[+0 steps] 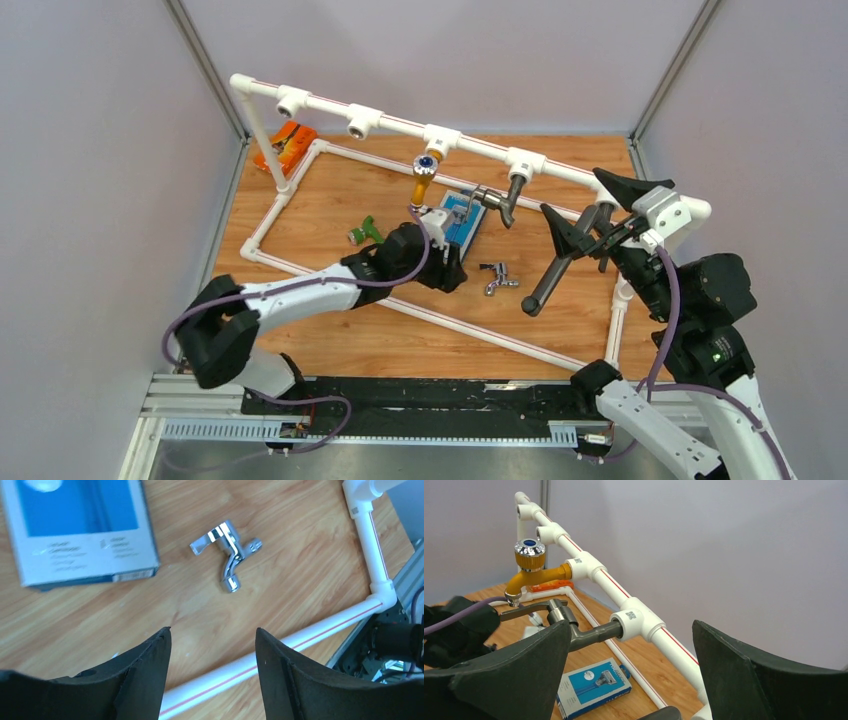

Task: Install the water faucets

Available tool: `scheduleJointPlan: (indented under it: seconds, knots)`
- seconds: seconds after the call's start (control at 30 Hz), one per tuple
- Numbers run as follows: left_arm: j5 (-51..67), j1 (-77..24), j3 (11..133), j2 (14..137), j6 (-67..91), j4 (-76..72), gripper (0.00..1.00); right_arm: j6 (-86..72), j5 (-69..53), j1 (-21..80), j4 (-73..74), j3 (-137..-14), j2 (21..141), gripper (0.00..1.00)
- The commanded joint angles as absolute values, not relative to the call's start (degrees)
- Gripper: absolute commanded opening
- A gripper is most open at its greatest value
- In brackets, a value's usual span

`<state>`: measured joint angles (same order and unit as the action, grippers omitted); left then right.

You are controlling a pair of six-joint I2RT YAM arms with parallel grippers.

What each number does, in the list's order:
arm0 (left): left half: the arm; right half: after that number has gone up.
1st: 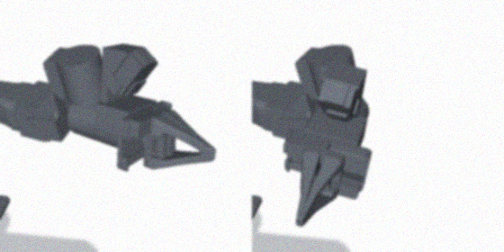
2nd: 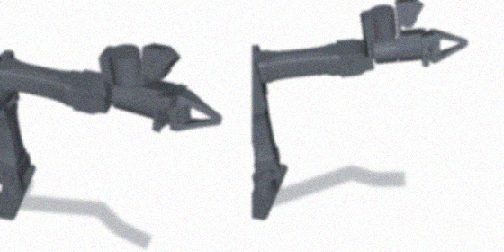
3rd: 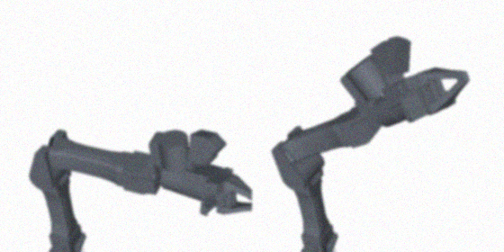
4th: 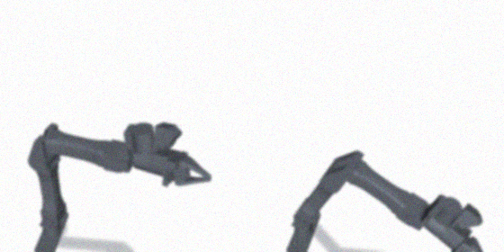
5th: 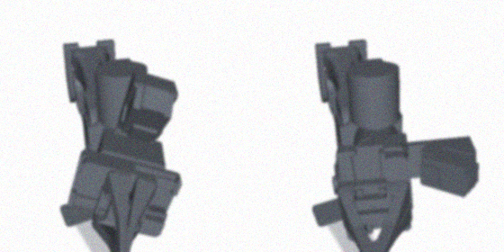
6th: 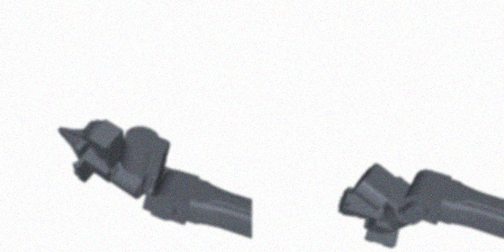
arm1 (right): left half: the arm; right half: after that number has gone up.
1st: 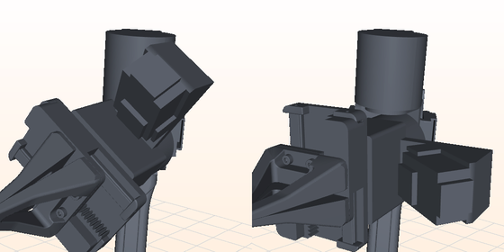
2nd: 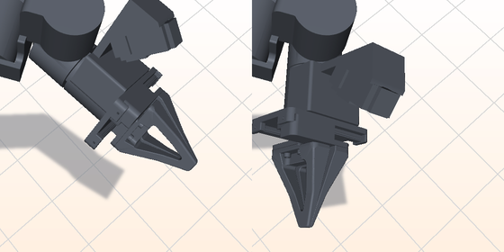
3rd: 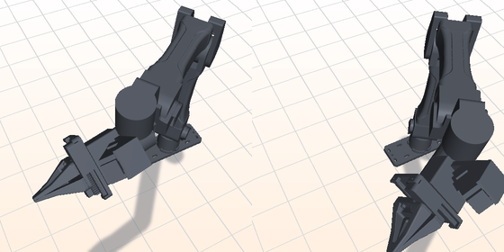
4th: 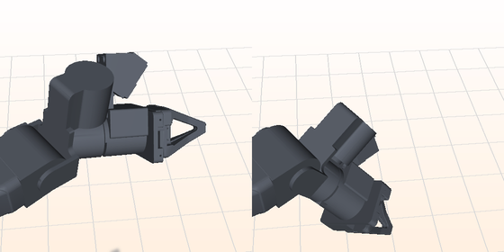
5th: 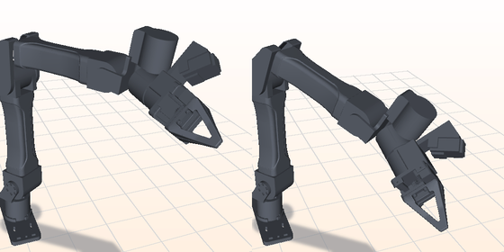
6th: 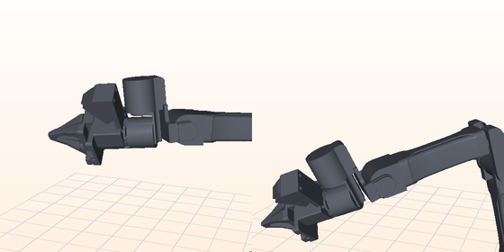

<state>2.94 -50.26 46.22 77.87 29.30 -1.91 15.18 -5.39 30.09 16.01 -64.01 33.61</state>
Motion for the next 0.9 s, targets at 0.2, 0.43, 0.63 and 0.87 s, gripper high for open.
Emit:
scheduleJointPlan:
  seconds: [0.2,0.43,0.63,0.87]
  knots:
    - [4.6,-56.6,65.1,105.5,25.2,-4.9,0.67,15.9,-1.8,30.2,13.7,-63.7,31.6,0.96]
    - [5.5,-58.0,67.2,112.8,24.5,-7.5,0.69,16.7,-0.5,30.3,14.0,-63.3,30.8,0.96]
    - [4.6,-58.4,66.2,112.9,24.5,-8.3,0.70,16.6,-0.3,30.1,14.1,-62.7,30.6,0.96]
    - [0.4,-60.3,71.8,116.4,22.6,-2.5,0.69,16.3,0.0,30.1,14.1,-62.1,30.3,0.96]
